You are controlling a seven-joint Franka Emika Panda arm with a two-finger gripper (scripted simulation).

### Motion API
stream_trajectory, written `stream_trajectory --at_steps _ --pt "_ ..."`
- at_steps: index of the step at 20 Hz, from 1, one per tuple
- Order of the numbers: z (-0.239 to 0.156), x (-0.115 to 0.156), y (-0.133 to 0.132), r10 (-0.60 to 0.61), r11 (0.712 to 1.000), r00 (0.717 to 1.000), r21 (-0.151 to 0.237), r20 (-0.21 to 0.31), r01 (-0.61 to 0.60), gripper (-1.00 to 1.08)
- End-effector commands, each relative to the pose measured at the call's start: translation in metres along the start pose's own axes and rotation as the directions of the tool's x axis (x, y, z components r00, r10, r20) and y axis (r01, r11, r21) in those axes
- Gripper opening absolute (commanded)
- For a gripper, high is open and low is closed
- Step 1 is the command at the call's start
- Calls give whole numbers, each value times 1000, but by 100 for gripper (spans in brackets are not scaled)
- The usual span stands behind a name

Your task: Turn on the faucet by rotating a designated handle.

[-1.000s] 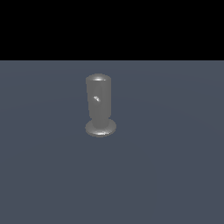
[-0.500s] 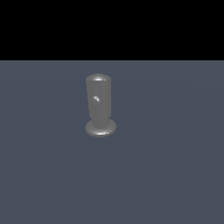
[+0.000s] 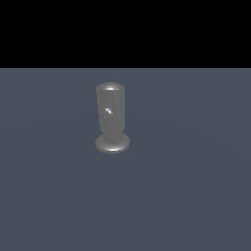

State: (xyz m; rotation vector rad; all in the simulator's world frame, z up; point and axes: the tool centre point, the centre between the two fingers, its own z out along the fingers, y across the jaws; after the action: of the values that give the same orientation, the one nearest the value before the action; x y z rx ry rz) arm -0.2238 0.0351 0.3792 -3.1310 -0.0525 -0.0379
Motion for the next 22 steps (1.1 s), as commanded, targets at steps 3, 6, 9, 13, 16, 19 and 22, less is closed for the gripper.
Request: stream_trajectory --at_steps 3,6,9,13,16,19,22 --pt "41 6 -11 -14 1000 1000 -2 6 14 -100" --pt "66 11 -18 -22 1000 1000 -3 10 22 -100" --pt "90 15 -24 -31 1000 999 -4 14 31 -100" --pt "116 20 -31 -40 999 999 -5 18 40 -100" --pt "131 23 -36 -45 999 999 -6 20 45 -100" --pt "142 25 -39 -49 999 999 -6 22 49 -100" --pt "150 27 -41 -52 999 998 -7 23 52 -100"
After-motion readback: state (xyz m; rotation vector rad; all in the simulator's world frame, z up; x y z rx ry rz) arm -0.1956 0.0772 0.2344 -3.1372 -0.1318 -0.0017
